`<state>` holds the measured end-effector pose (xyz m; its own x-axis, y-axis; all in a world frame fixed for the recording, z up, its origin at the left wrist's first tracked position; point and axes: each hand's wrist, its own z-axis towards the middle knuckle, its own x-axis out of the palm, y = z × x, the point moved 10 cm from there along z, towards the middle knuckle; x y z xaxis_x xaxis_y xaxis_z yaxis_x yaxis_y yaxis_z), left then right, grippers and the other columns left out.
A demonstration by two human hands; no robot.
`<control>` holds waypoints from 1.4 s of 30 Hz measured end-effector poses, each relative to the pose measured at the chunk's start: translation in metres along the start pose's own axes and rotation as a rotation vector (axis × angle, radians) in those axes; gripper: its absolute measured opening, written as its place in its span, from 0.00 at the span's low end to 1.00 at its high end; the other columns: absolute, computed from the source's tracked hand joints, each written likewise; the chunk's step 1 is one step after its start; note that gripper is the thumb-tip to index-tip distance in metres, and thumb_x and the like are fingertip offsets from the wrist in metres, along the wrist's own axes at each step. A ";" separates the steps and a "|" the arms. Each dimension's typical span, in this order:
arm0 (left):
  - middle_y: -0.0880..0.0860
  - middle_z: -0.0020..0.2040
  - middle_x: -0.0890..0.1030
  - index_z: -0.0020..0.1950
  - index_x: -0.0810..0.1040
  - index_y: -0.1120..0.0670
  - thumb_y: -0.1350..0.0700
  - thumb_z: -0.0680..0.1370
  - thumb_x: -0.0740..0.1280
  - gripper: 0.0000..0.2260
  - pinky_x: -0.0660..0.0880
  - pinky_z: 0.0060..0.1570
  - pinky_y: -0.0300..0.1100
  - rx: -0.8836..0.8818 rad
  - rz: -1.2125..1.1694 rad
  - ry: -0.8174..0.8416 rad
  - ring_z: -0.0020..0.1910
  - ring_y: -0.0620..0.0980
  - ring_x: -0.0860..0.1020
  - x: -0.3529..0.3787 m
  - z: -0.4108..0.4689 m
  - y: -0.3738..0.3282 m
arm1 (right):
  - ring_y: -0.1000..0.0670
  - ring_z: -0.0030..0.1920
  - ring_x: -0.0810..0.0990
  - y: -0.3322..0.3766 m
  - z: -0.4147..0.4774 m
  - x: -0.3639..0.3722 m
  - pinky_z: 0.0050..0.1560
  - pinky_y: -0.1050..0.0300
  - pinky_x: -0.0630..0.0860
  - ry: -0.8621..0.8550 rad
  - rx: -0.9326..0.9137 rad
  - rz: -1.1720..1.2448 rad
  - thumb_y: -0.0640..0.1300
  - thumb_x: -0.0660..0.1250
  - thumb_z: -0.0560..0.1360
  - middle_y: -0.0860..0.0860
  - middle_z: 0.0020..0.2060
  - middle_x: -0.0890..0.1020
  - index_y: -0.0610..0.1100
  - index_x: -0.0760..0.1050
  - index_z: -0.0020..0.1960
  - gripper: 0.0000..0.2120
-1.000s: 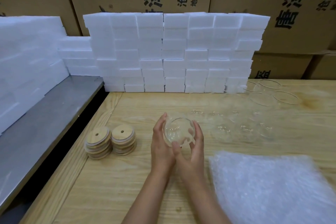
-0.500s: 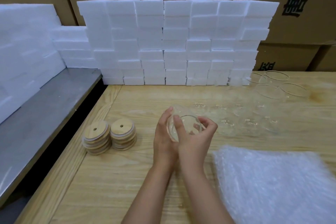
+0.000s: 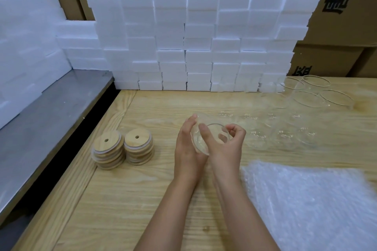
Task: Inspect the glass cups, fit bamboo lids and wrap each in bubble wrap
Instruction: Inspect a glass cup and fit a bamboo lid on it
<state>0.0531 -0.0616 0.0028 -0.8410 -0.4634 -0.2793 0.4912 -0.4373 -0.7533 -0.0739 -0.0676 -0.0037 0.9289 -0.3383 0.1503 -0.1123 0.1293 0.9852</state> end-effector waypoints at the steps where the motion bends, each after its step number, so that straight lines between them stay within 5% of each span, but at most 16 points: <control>1: 0.43 0.70 0.67 0.68 0.61 0.41 0.61 0.68 0.77 0.36 0.68 0.65 0.40 -0.010 0.001 -0.004 0.69 0.46 0.69 -0.001 0.000 0.000 | 0.51 0.62 0.72 0.000 0.000 0.002 0.62 0.52 0.71 0.021 -0.015 -0.019 0.55 0.80 0.61 0.61 0.54 0.69 0.58 0.63 0.50 0.29; 9: 0.41 0.66 0.71 0.68 0.58 0.38 0.52 0.68 0.78 0.37 0.73 0.57 0.41 -0.142 0.026 0.012 0.62 0.48 0.76 -0.001 0.002 0.016 | 0.66 0.61 0.68 0.009 -0.004 0.013 0.55 0.71 0.67 0.206 -0.164 -0.136 0.47 0.81 0.60 0.61 0.61 0.67 0.55 0.62 0.61 0.38; 11: 0.43 0.63 0.75 0.65 0.57 0.35 0.50 0.66 0.78 0.37 0.71 0.51 0.34 -0.198 0.021 0.010 0.56 0.46 0.77 0.000 0.003 0.023 | 0.68 0.60 0.69 0.011 -0.005 0.014 0.58 0.69 0.69 0.253 -0.192 -0.112 0.43 0.81 0.61 0.60 0.62 0.68 0.57 0.65 0.61 0.36; 15: 0.33 0.51 0.73 0.62 0.59 0.35 0.49 0.63 0.81 0.39 0.64 0.42 0.19 -0.226 -0.055 -0.035 0.47 0.27 0.74 -0.003 0.006 0.030 | 0.61 0.65 0.70 0.014 -0.005 0.015 0.71 0.57 0.66 0.330 -0.213 -0.041 0.37 0.79 0.64 0.58 0.64 0.71 0.61 0.70 0.61 0.35; 20: 0.27 0.52 0.75 0.57 0.59 0.25 0.47 0.63 0.81 0.37 0.68 0.43 0.21 -0.235 -0.127 -0.064 0.49 0.31 0.76 -0.008 0.009 0.031 | 0.61 0.68 0.70 0.010 -0.003 0.015 0.72 0.54 0.65 0.409 -0.160 0.062 0.37 0.74 0.68 0.56 0.68 0.70 0.57 0.73 0.64 0.29; 24: 0.23 0.53 0.72 0.58 0.61 0.30 0.39 0.61 0.76 0.32 0.66 0.43 0.19 -0.196 -0.156 -0.087 0.51 0.24 0.73 -0.013 0.009 0.022 | 0.61 0.67 0.70 0.008 -0.001 0.011 0.71 0.55 0.66 0.375 -0.126 0.080 0.43 0.70 0.73 0.59 0.67 0.72 0.60 0.76 0.60 0.19; 28: 0.27 0.56 0.72 0.62 0.62 0.35 0.43 0.62 0.78 0.35 0.65 0.47 0.20 -0.167 -0.128 -0.080 0.53 0.25 0.72 -0.011 0.009 0.022 | 0.57 0.65 0.74 0.009 0.001 0.005 0.70 0.52 0.69 0.299 -0.091 0.151 0.51 0.69 0.70 0.52 0.63 0.78 0.58 0.80 0.53 0.12; 31: 0.33 0.62 0.72 0.65 0.61 0.38 0.50 0.64 0.80 0.38 0.65 0.50 0.20 -0.127 -0.098 -0.060 0.58 0.34 0.73 -0.009 0.011 0.021 | 0.55 0.60 0.79 0.005 0.005 0.001 0.65 0.52 0.73 0.238 -0.057 0.208 0.51 0.69 0.69 0.53 0.56 0.83 0.52 0.80 0.52 0.13; 36: 0.29 0.63 0.67 0.69 0.63 0.46 0.59 0.64 0.80 0.39 0.64 0.52 0.20 -0.020 -0.041 -0.030 0.58 0.28 0.69 -0.006 0.011 0.015 | 0.63 0.41 0.81 -0.002 0.009 -0.006 0.51 0.59 0.77 0.125 -0.032 0.267 0.46 0.69 0.72 0.62 0.36 0.83 0.45 0.75 0.44 0.06; 39: 0.39 0.68 0.69 0.69 0.63 0.44 0.58 0.66 0.79 0.38 0.65 0.55 0.23 0.007 -0.013 0.029 0.64 0.40 0.71 0.001 0.010 0.010 | 0.65 0.36 0.80 -0.004 0.011 -0.010 0.40 0.67 0.77 0.061 -0.014 0.251 0.52 0.72 0.69 0.61 0.33 0.82 0.44 0.73 0.46 0.14; 42: 0.47 0.71 0.70 0.67 0.62 0.42 0.58 0.66 0.79 0.37 0.68 0.58 0.31 0.033 0.028 0.059 0.66 0.48 0.72 0.006 0.009 0.005 | 0.66 0.34 0.78 -0.002 0.011 -0.011 0.34 0.70 0.73 0.016 0.009 0.206 0.60 0.73 0.58 0.55 0.40 0.79 0.45 0.72 0.48 0.27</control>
<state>0.0526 -0.0737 0.0028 -0.8383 -0.4300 -0.3353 0.5211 -0.4505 -0.7250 -0.0879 -0.0745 -0.0065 0.8914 -0.2912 0.3473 -0.3035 0.1855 0.9346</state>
